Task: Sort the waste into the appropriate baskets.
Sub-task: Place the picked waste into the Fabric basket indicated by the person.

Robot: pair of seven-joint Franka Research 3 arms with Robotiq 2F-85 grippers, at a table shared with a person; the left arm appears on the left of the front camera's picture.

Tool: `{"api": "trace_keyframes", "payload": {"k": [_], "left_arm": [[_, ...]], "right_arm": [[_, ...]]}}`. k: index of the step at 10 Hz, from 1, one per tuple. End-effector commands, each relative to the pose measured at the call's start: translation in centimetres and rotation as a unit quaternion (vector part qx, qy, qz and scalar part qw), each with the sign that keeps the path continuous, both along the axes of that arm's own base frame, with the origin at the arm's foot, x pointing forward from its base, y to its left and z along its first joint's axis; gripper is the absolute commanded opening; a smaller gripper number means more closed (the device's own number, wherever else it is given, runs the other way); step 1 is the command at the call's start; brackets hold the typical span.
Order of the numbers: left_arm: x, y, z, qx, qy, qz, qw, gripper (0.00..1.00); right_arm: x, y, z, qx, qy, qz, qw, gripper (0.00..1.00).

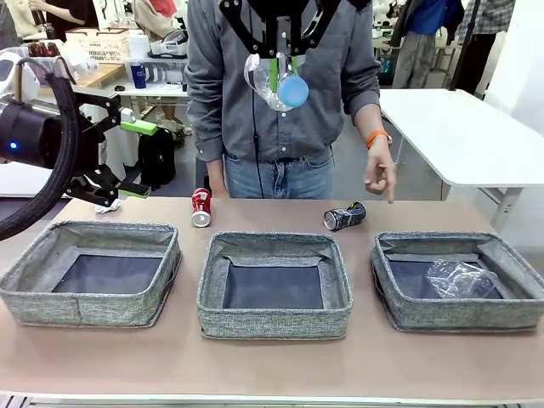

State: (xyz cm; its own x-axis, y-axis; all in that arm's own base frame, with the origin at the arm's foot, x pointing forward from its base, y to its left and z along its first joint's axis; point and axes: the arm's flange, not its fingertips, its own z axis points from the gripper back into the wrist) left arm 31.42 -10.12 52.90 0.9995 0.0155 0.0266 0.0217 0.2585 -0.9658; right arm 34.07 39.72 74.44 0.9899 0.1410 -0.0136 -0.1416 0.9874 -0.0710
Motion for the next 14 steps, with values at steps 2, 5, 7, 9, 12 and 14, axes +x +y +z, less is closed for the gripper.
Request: {"api": "trace_keyframes", "payload": {"k": [2,5,7,9,12,14], "left_arm": [[-0.1,-0.2,0.4,-0.008,0.004,0.003,1.000,1.00],[-0.1,-0.2,0.4,-0.008,0.004,0.003,1.000,1.00],[-0.1,-0.2,0.4,-0.008,0.004,0.003,1.000,1.00],[-0.1,-0.2,0.4,-0.008,0.004,0.003,1.000,1.00],[-0.1,-0.2,0.4,-0.008,0.004,0.003,1.000,1.00],[-0.1,-0.2,0.4,-0.008,0.004,0.003,1.000,1.00]], "right_arm": [[-0.1,0.0,0.2,0.006,-0.005,0.006,1.000,0.15],[-0.1,0.0,0.2,0.006,-0.005,0.006,1.000,0.15],[0.0,0.0,0.0,0.000,0.000,0.000,1.000,0.15],[2.2,-5.3,-3.5,-0.003,0.025,0.004,1.000,0.15],[4.7,-16.1,-9.8,-0.006,0.038,0.017,0.999,0.15],[5.1,-23.3,-14.2,-0.022,0.049,0.034,0.998,0.15]]}}
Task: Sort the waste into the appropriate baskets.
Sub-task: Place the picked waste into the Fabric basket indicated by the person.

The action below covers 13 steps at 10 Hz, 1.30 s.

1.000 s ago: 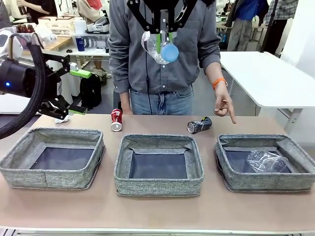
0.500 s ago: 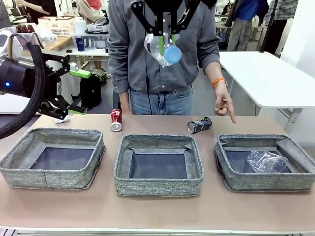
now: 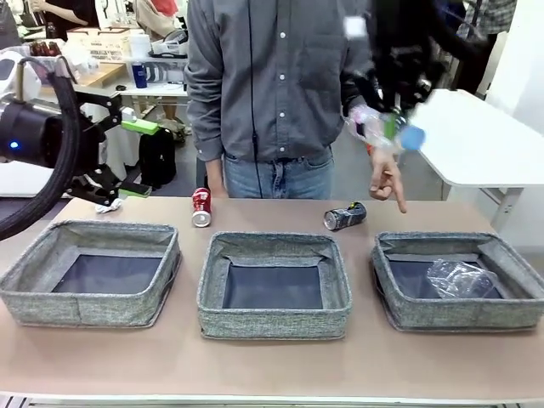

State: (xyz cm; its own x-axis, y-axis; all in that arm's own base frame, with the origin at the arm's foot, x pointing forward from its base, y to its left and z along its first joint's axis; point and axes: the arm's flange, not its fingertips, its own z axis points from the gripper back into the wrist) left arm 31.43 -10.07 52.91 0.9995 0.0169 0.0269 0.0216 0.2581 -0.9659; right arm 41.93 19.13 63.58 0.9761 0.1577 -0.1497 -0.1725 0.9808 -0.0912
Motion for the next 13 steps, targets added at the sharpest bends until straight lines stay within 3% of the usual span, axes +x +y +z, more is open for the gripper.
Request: {"api": "trace_keyframes", "payload": {"k": [1,3,6,10,11,12,13], "left_arm": [[-0.1,-0.2,0.3,-0.008,0.004,0.002,1.000,1.00],[-0.1,-0.2,0.3,-0.008,0.004,0.002,1.000,1.00],[-0.1,-0.2,0.3,-0.008,0.004,0.002,1.000,1.00],[-0.1,-0.2,0.3,-0.008,0.004,0.002,1.000,1.00],[-0.1,-0.2,0.3,-0.008,0.004,0.002,1.000,1.00],[-0.1,-0.2,0.3,-0.008,0.004,0.002,1.000,1.00],[-0.1,-0.2,0.3,-0.008,0.004,0.002,1.000,1.00]], "right_arm": [[-2.7,-6.3,-5.4,0.000,-0.020,-0.002,1.000,0.15],[-3.2,-12.2,-10.0,0.009,-0.026,-0.070,0.997,0.15],[-3.0,-16.4,-16.2,0.027,-0.011,-0.149,0.988,0.15],[-2.3,-15.9,-17.3,0.047,-0.014,-0.156,0.987,0.15],[-2.3,-15.9,-17.2,0.056,-0.011,-0.157,0.986,0.29],[-2.3,-15.8,-17.1,0.053,-0.011,-0.157,0.986,0.74],[-2.3,-15.6,-16.9,0.056,-0.013,-0.156,0.986,0.87]]}}
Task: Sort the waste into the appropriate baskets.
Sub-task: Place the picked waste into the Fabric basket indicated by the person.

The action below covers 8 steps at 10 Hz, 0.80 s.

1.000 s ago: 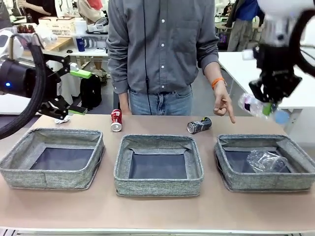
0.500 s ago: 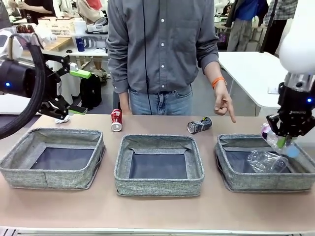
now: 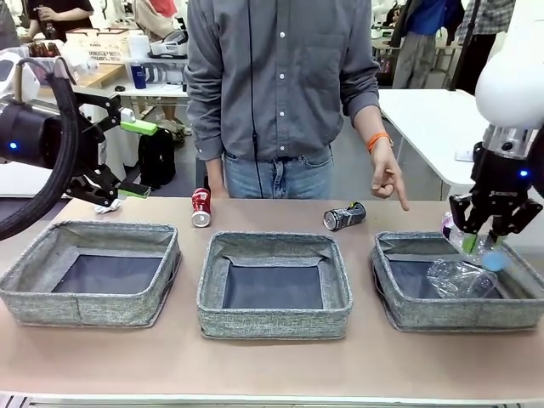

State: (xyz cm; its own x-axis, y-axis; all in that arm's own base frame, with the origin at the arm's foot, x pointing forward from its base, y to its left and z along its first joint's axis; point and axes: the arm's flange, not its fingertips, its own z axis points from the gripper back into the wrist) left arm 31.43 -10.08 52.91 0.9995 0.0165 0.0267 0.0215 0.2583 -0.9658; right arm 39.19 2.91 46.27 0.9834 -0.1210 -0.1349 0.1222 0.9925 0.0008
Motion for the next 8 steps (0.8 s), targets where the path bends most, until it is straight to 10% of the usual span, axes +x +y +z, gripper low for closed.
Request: {"api": "trace_keyframes", "payload": {"k": [1,8], "left_arm": [[-0.1,-0.2,0.3,-0.008,0.004,0.003,1.000,1.00],[-0.1,-0.2,0.3,-0.008,0.004,0.003,1.000,1.00]], "right_arm": [[0.4,0.9,0.7,0.007,-0.010,-0.005,1.000,1.00],[0.4,1.6,2.7,0.059,-0.034,-0.006,0.998,1.00]]}}
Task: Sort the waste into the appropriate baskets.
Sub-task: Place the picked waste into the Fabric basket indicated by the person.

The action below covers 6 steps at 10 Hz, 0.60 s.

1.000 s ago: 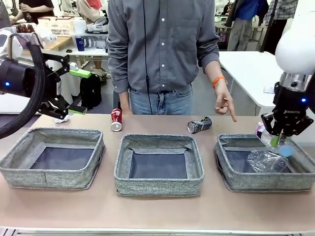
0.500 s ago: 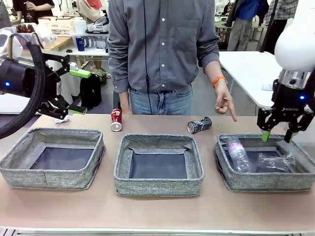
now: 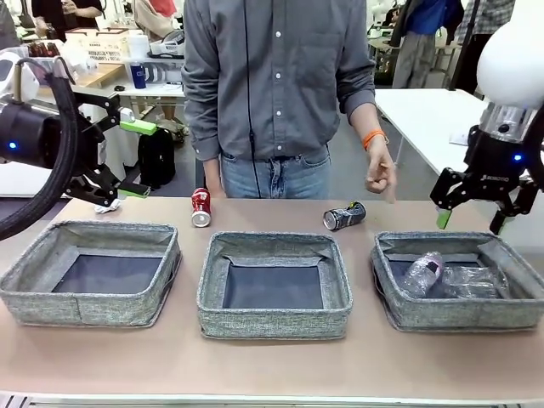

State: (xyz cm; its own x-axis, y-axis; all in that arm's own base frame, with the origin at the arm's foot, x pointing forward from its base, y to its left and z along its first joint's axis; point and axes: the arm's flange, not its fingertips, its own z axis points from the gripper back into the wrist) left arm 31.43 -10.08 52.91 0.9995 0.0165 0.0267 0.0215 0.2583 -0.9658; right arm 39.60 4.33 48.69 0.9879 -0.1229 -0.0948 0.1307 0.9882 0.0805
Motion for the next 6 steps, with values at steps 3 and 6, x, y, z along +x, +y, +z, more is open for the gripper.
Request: {"api": "trace_keyframes", "payload": {"k": [3,6], "left_arm": [[-0.1,-0.2,0.3,-0.008,0.004,0.003,1.000,1.00],[-0.1,-0.2,0.3,-0.008,0.004,0.003,1.000,1.00]], "right_arm": [[-0.3,0.5,1.6,0.115,0.008,-0.033,0.993,1.00],[-1.0,2.3,6.1,0.479,0.082,0.025,0.874,1.00]]}}
